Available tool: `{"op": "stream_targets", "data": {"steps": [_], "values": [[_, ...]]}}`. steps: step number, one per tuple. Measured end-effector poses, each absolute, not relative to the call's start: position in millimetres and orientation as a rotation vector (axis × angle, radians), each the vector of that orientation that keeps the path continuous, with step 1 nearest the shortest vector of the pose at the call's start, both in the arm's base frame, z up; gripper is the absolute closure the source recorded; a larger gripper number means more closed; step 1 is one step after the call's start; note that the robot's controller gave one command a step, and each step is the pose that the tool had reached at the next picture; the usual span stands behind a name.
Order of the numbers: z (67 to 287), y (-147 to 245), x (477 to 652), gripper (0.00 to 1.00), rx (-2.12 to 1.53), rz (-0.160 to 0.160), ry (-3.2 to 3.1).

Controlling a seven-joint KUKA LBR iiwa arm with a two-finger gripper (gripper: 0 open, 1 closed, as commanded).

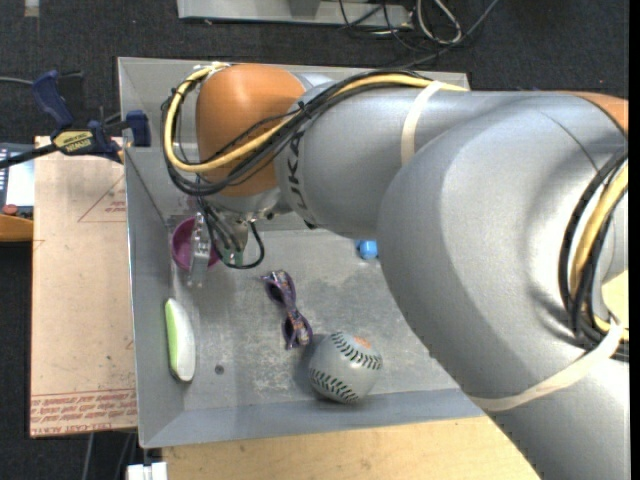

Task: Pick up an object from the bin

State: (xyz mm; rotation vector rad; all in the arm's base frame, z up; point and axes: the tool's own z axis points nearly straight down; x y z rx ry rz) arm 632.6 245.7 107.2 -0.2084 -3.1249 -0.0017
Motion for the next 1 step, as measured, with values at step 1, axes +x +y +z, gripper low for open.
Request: {"op": "stream_targets", "data": {"steps": [1], "values": [[130.0,246.3,634.0,1.0,-0.209,-0.006,-3.13]]}}
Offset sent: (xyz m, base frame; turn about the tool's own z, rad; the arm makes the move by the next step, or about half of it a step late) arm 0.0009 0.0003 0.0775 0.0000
